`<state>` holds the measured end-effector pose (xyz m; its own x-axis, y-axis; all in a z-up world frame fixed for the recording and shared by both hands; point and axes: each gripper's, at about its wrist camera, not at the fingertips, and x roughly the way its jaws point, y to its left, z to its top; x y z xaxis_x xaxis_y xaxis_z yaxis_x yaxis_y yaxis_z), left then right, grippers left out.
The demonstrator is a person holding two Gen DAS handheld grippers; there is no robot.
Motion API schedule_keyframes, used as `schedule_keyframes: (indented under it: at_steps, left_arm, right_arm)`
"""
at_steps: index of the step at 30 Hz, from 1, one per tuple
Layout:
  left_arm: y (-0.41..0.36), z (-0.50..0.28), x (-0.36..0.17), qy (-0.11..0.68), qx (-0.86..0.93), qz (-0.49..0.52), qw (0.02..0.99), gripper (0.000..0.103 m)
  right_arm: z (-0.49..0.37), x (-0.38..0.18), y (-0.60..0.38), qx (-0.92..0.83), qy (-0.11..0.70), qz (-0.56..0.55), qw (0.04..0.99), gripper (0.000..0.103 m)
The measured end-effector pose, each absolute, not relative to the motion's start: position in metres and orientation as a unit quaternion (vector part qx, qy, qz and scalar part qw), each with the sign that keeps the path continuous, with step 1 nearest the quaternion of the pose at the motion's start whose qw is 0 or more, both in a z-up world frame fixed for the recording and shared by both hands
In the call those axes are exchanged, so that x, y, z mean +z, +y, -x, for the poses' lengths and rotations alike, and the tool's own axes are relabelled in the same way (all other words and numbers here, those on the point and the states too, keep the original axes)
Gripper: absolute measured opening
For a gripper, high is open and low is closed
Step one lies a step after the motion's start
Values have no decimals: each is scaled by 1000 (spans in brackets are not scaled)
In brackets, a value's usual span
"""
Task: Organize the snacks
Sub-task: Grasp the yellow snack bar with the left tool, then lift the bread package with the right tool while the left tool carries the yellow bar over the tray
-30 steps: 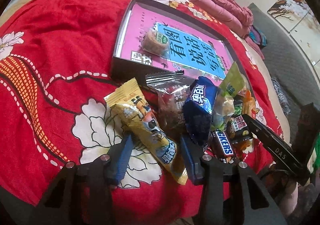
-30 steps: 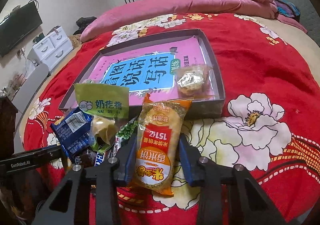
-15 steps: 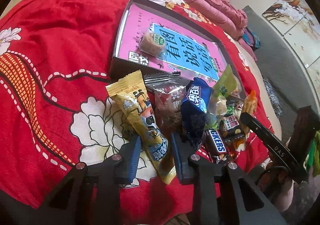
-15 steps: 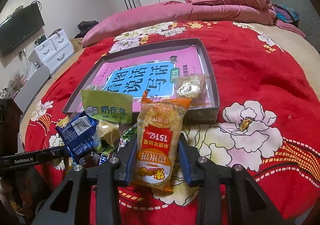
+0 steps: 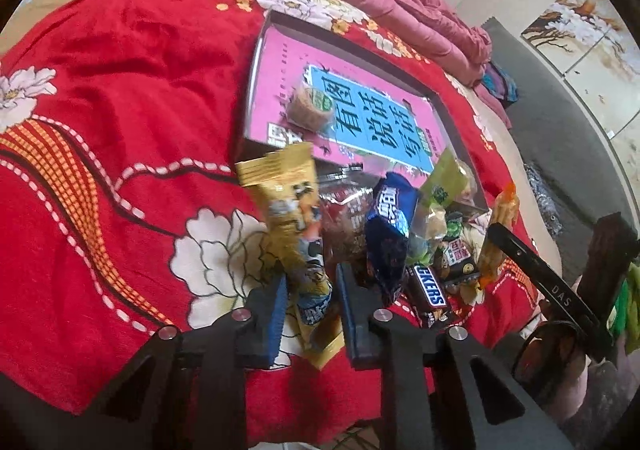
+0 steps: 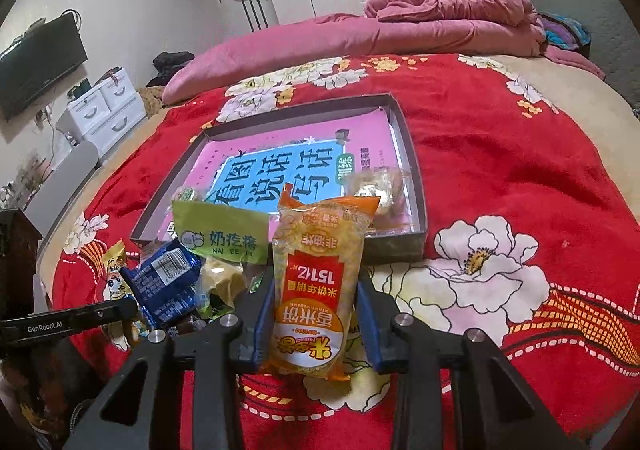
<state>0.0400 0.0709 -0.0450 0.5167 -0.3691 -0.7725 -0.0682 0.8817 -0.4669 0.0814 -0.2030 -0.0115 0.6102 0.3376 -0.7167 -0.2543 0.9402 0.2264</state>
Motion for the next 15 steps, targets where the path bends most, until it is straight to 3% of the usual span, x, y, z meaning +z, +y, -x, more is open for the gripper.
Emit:
schedule_keyframes:
  at_steps: [15]
  left_arm:
    - [84, -42, -22, 459, -86, 227, 855, 18]
  right_arm:
    - [-86, 4, -205, 168, 391, -73, 902, 36]
